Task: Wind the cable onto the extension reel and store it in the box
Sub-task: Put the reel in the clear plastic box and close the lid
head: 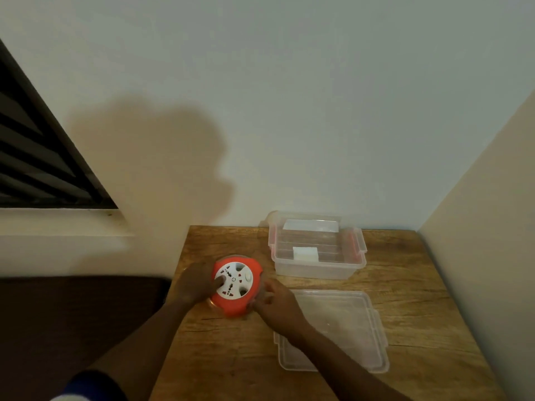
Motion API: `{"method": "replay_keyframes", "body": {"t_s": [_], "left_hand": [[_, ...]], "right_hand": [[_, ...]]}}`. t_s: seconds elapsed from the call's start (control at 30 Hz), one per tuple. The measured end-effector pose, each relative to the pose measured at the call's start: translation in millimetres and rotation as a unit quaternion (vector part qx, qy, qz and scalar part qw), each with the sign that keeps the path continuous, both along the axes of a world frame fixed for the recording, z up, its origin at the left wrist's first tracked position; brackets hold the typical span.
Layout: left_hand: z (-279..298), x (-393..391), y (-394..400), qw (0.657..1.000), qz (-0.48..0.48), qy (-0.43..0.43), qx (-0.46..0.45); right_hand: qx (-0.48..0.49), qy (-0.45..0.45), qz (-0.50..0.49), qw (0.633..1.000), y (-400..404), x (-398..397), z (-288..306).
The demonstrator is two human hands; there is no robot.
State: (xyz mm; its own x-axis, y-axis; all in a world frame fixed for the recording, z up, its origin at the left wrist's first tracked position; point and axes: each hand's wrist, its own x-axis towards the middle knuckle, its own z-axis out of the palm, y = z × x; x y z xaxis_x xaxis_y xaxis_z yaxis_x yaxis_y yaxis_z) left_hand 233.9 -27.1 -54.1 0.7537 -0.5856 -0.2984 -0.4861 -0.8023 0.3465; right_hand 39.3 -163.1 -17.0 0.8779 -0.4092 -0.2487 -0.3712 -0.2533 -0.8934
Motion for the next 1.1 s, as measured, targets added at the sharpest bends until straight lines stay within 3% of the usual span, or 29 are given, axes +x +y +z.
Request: {"method": "replay_keyframes", "body": {"t_s": [0.13,0.33,0.5,0.67,0.83,1.0,1.1], "left_hand": [[-4.3,-0.3,7.6,0.999,-0.011,-0.037,0.018],[-17.9,3.3,34.3,0.985,0.084,0.138,-0.056],[-14.8,-11.9,39.6,0.927,0.189,0.263,-0.188],[3.5,-18.0,32.1,0.842,0.27,0.329,-0.33],[47.1,-14.6,4.7,0.803,0.282,0.319,-0.417],[91.8,-16.0,-39.5,0.794,0.225,0.306,-0.475],[105.5,-22.9,-79.3,0.83,0.168,0.29,-0.446]], "right_hand": [[0.056,0.036,-0.032,0.997,10.6,32.4,-20.5],[0.043,0.135,-0.095,0.985,5.8,56.1,-32.3],[0.069,0.171,-0.094,0.978,4.9,53.8,-33.9],[0.09,0.101,-0.08,0.988,-0.5,50.4,-19.4],[0.041,0.003,-0.05,0.998,-17.2,50.1,26.1],[0.004,-0.057,-0.118,0.991,-66.0,50.3,73.7],[-0.014,-0.075,-0.18,0.981,-102.8,40.0,89.3]]}}
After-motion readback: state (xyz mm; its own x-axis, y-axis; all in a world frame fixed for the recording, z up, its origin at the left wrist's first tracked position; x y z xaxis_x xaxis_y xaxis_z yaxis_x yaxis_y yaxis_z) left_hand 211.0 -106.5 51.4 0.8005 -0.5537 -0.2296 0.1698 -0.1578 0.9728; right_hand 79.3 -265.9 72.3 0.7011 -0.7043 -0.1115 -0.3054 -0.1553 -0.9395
